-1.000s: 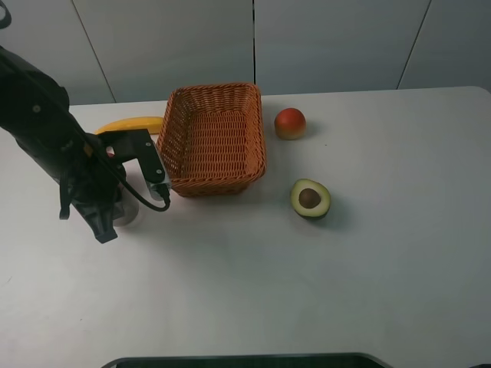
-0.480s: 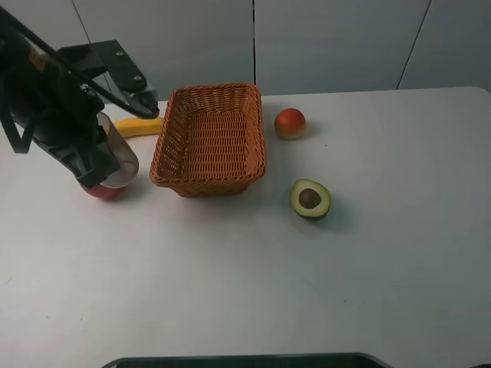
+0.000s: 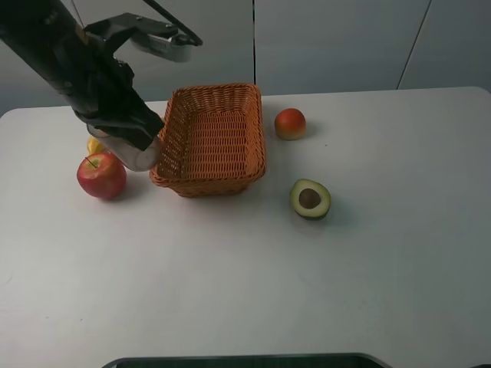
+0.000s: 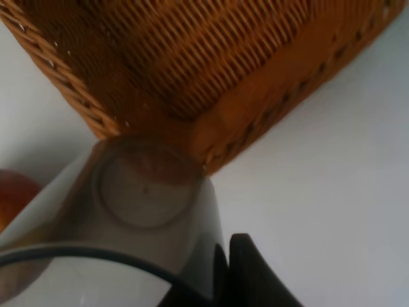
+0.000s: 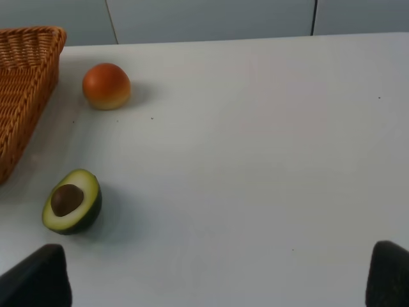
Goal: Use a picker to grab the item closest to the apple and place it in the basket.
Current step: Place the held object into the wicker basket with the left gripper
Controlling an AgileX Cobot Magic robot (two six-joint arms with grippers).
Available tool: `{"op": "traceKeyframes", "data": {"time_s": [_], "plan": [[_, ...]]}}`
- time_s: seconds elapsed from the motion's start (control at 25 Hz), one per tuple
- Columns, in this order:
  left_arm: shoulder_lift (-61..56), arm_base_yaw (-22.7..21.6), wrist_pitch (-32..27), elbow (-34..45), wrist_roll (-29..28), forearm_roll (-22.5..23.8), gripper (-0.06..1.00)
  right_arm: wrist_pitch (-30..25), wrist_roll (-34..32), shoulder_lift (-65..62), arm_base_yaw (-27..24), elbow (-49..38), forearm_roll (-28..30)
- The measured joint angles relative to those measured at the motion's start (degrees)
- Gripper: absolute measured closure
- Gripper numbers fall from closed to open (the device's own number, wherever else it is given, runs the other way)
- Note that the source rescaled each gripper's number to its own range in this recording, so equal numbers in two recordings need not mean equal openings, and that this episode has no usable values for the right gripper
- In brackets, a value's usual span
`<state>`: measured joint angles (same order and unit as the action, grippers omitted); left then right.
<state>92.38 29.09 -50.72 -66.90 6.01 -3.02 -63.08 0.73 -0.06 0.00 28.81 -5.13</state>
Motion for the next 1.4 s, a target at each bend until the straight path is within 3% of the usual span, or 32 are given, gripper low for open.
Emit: {"op": "traceKeyframes", "data": {"time_s": [0.36, 0.8, 1.08, 1.24, 1.4], "plan": [[9.08, 0.71, 3.93, -7.99, -8.11, -0.22, 0.94, 0.00, 0.00, 0.00, 0.00, 0.00, 0.00], [15.89, 1.87, 17.54, -9.34, -8.87, -1.81, 0.94, 0.00, 0.00, 0.00, 0.00, 0.00, 0.00], [19.65, 1.87, 21.32, -9.34, -8.76, -1.89, 0.93, 0.00, 0.00, 0.00, 0.00, 0.00, 0.00], [19.68, 1.87, 21.74, -9.34, -8.66, -1.89, 0.76, 0.00, 0.00, 0.00, 0.00, 0.00, 0.00], [19.68, 1.87, 22.09, -9.34, -8.66, -1.89, 0.42, 0.00, 0.00, 0.00, 0.00, 0.00, 0.00]]}}
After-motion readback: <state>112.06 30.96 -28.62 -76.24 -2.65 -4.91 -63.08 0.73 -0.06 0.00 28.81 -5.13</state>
